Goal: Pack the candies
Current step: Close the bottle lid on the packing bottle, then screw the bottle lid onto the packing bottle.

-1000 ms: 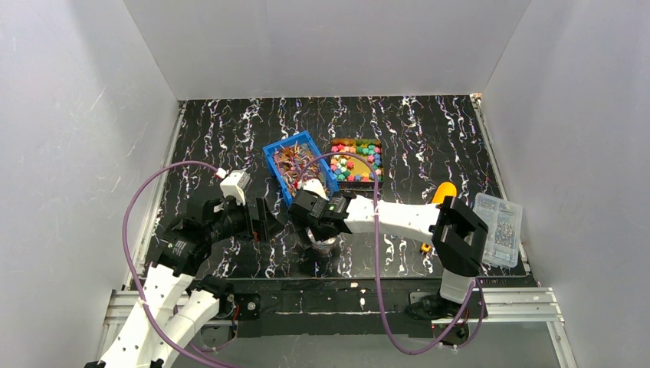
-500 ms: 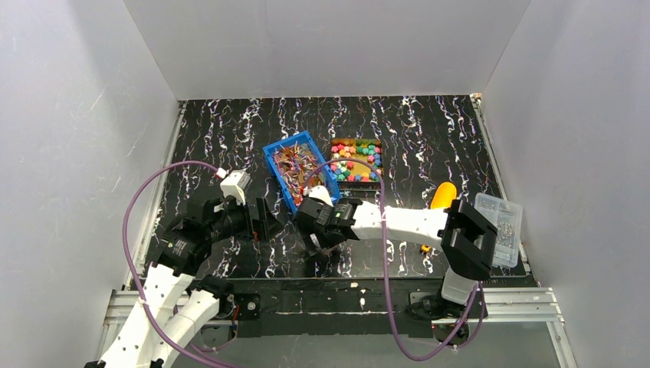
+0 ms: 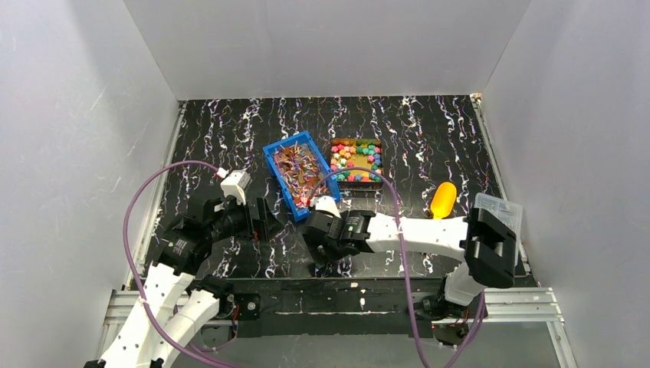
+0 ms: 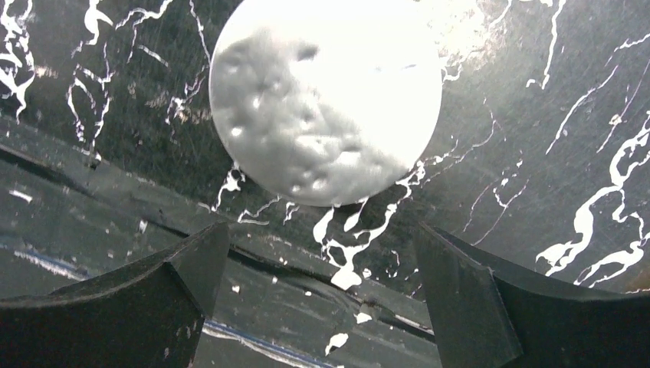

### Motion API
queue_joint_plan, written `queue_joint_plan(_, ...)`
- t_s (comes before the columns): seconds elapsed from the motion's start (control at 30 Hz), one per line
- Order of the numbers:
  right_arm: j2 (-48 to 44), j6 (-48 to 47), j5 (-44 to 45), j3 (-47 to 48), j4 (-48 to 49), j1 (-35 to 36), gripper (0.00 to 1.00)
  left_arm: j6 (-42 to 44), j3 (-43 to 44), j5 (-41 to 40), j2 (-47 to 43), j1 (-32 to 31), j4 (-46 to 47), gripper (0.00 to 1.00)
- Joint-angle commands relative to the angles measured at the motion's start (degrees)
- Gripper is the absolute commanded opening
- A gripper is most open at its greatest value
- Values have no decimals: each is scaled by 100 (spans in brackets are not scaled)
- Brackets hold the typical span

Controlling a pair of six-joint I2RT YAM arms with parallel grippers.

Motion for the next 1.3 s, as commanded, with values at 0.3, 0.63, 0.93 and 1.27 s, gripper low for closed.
queue_joint_plan(0.3,-1931,264,517,-1086,-46,169,99,68,149,604,1,-71,94,99)
queue_joint_plan(0.63,-2714,293,842,-1364,-202,161,98,-228,86,640,-140,-480,275,99)
queue_joint_plan(0.93,-2828,238,1133,-1154,-337,54,98,-794,-146,-634,79,-2122,824,99)
queue_joint_plan(1.27,-3053,-361,144,-1195,155,-1123,95,-1245,-329,-4039,1178,-5316,1174,99)
